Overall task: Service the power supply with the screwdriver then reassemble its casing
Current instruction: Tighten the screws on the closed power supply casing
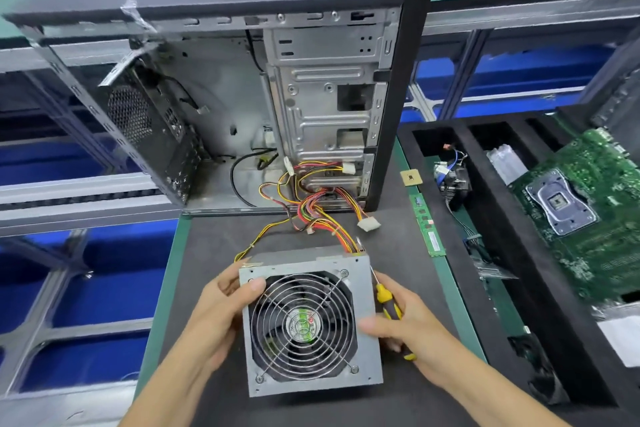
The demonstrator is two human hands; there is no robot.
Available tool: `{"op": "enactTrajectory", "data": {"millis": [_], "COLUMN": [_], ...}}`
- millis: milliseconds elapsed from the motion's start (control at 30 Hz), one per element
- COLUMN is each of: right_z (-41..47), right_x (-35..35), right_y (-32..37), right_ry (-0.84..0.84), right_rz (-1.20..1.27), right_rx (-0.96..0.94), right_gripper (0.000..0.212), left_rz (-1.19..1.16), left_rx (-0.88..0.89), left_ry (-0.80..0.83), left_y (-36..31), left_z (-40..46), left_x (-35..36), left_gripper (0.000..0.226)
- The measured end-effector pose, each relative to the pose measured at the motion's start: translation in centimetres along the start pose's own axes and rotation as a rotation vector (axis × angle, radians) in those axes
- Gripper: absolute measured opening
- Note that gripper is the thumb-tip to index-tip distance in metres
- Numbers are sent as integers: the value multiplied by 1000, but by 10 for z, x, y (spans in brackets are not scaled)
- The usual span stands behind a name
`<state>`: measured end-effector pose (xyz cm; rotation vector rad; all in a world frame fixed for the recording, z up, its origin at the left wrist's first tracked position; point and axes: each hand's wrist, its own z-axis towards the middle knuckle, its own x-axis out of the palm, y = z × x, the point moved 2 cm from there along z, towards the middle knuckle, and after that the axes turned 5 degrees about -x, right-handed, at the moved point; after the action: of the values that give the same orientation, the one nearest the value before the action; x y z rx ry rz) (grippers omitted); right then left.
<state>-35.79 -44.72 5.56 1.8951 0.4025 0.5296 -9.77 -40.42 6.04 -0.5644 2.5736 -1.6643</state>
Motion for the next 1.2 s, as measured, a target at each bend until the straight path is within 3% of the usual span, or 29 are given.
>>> {"op": "enactTrajectory", "data": {"millis": [167, 333, 500, 567, 633, 700, 767, 833, 933, 967, 1067, 1133, 1200], "right_z": [0, -2, -1, -3, -2, 0, 3, 5, 5, 5, 1, -1, 0], "right_x": [-6, -18, -24, -33, -46, -52, -53, -52, -54, -56, -63, -67, -68], "right_y": [0, 1, 8, 14, 22, 27, 28, 27, 22, 19, 11, 4, 1], "right_ry": [-21, -67, -45, -85, -160, -209, -222, -231, -258, -271, -306, -314, -318], "right_rz": [32, -55, -234, -237, -248, -255, -258, -265, -254, -244, -231, -237, -264], "right_rx": [87, 147, 127, 94, 29, -26, -59, -76, -80, -72, -50, -44, -47], "right_gripper": [44, 35, 45, 37, 21, 13, 12, 13, 13, 13, 15, 15, 15], "left_rz": [73, 475, 545, 698, 1059, 1308, 1223, 977, 815, 794, 906, 1099, 1433], "left_rx": [-125, -110, -119, -122, -58, 132, 358, 479, 269, 217, 338, 447, 562], "left_ry": [-7, -77, -50, -37, -131, -289, -386, -402, -328, -328, -352, -325, -280], "left_y": [5, 9, 10, 7, -5, -25, -52, -71, -79, -77, -69, -65, -61], "left_z": [3, -2, -2, 0, 3, 11, 23, 46, 82, 91, 96, 90, 86], "left_x": [6, 8, 4, 4, 0, 0, 12, 34, 69, 76, 82, 82, 83], "left_gripper": [55, 88, 72, 76, 79, 80, 70, 43, 76, 72, 41, 38, 39]}}
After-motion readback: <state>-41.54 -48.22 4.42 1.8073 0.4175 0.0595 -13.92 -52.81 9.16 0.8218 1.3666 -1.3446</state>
